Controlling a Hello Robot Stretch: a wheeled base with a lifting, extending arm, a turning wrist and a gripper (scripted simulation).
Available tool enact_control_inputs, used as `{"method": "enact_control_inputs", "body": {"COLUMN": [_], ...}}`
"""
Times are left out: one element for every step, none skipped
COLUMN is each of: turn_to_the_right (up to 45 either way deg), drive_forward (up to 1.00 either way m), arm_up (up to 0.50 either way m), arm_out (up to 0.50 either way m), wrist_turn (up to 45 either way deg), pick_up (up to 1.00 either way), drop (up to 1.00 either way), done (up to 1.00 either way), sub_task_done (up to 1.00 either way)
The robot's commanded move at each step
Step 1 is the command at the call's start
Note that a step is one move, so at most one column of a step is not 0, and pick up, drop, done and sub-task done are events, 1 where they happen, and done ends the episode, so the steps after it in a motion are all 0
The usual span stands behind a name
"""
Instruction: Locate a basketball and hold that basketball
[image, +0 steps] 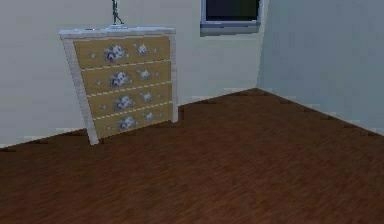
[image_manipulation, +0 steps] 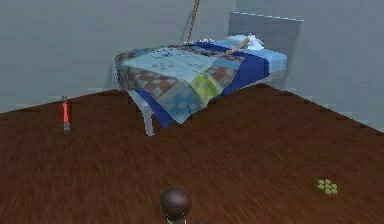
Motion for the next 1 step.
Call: {"method": "enact_control_inputs", "body": {"turn_to_the_right": [0.0], "drive_forward": [0.0], "arm_up": [0.1], "arm_out": [0.0], "wrist_turn": [0.0], "pick_up": [0.0], "drop": [0.0], "done": [0.0], "sub_task_done": [0.0]}}
